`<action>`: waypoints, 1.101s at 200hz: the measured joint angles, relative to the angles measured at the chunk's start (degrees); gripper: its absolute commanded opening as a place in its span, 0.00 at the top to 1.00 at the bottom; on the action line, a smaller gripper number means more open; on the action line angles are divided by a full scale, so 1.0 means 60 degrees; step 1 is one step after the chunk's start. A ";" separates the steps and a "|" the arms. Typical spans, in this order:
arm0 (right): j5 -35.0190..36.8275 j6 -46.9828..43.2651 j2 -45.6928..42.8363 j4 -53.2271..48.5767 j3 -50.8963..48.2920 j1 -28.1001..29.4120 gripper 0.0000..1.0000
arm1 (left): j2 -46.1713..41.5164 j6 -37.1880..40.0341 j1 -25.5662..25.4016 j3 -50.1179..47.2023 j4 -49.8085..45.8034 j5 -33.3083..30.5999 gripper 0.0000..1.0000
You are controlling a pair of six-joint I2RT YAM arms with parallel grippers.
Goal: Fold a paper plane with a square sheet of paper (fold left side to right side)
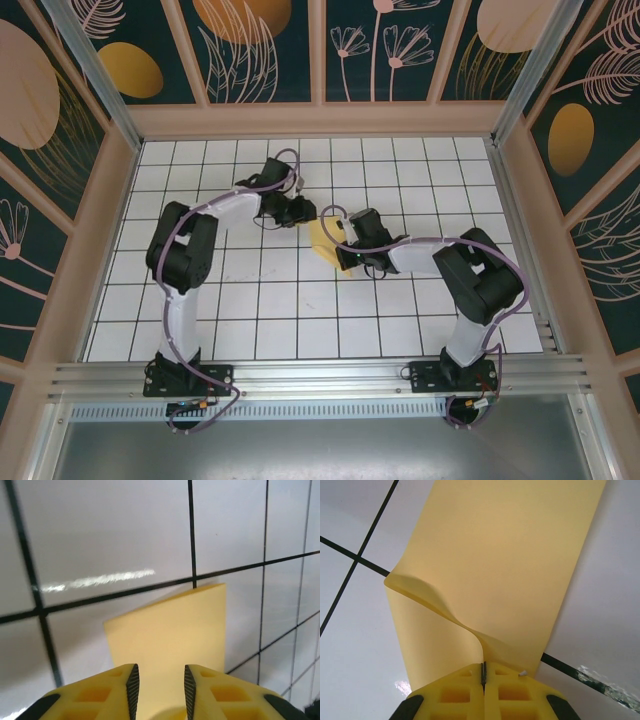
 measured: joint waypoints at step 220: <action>-0.0025 -0.0004 0.0029 0.0004 0.0007 0.0000 1.00 | -0.0430 -0.0965 -0.0933 -0.2524 0.2517 0.1490 0.79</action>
